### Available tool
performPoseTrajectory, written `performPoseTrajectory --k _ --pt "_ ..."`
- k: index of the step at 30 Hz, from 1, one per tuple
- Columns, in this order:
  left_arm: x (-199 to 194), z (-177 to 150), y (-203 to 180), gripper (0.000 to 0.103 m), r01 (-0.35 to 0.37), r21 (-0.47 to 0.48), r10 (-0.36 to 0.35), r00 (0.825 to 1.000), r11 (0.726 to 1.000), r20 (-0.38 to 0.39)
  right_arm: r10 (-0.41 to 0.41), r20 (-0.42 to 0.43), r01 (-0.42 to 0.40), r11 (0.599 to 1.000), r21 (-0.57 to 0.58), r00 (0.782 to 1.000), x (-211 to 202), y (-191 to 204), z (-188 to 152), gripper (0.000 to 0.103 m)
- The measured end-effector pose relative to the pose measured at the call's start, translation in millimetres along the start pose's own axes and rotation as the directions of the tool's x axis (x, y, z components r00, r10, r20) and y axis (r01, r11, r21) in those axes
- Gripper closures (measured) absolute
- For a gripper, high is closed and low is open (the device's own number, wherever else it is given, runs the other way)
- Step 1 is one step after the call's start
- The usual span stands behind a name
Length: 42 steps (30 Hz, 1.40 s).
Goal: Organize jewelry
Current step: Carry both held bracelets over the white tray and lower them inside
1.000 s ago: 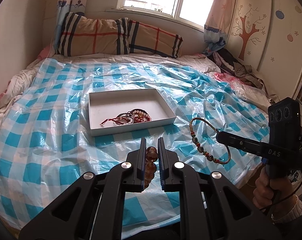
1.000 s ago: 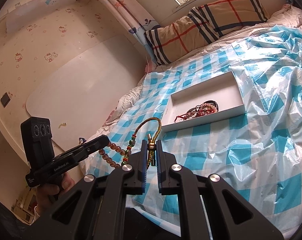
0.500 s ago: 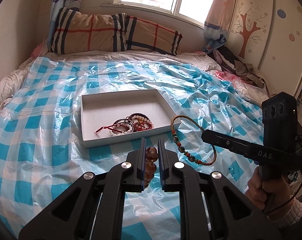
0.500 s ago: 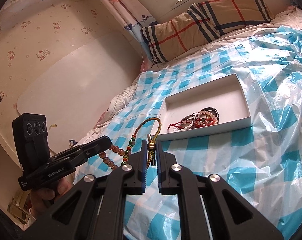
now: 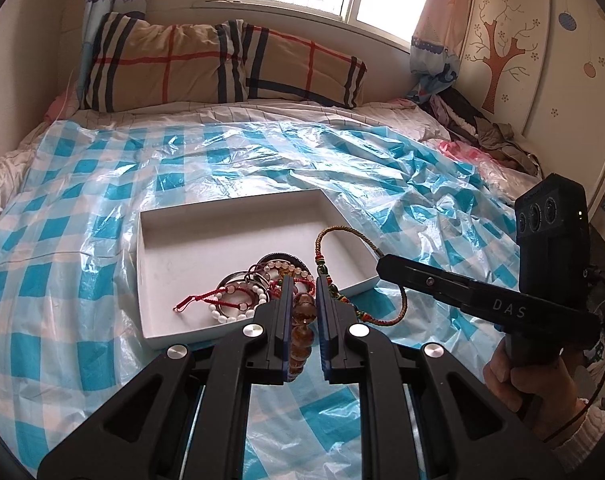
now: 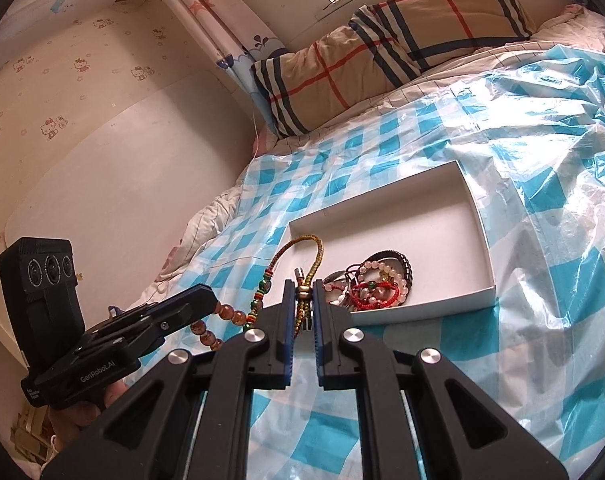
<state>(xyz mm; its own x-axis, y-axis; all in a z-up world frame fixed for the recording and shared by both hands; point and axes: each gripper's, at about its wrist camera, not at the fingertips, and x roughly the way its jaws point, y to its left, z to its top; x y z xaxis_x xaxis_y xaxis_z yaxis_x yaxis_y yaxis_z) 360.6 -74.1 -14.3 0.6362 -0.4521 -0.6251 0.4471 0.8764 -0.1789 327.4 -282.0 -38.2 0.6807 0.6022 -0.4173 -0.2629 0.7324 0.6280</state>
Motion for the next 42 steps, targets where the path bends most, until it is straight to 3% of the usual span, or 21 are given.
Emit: performPoseTrajectory --k 16,42 --pt "49 20 13 0.093 -0.009 0.029 0.008 1.0 1.0 0.02 -0.026 -0.023 0.026 1.0 -0.001 0.999 55 -25 14 0.094" --pt "73 20 34 0.093 -0.014 0.0 0.014 1.0 1.0 0.02 -0.038 -0.006 0.038 0.999 0.012 0.999 62 -30 21 0.094"
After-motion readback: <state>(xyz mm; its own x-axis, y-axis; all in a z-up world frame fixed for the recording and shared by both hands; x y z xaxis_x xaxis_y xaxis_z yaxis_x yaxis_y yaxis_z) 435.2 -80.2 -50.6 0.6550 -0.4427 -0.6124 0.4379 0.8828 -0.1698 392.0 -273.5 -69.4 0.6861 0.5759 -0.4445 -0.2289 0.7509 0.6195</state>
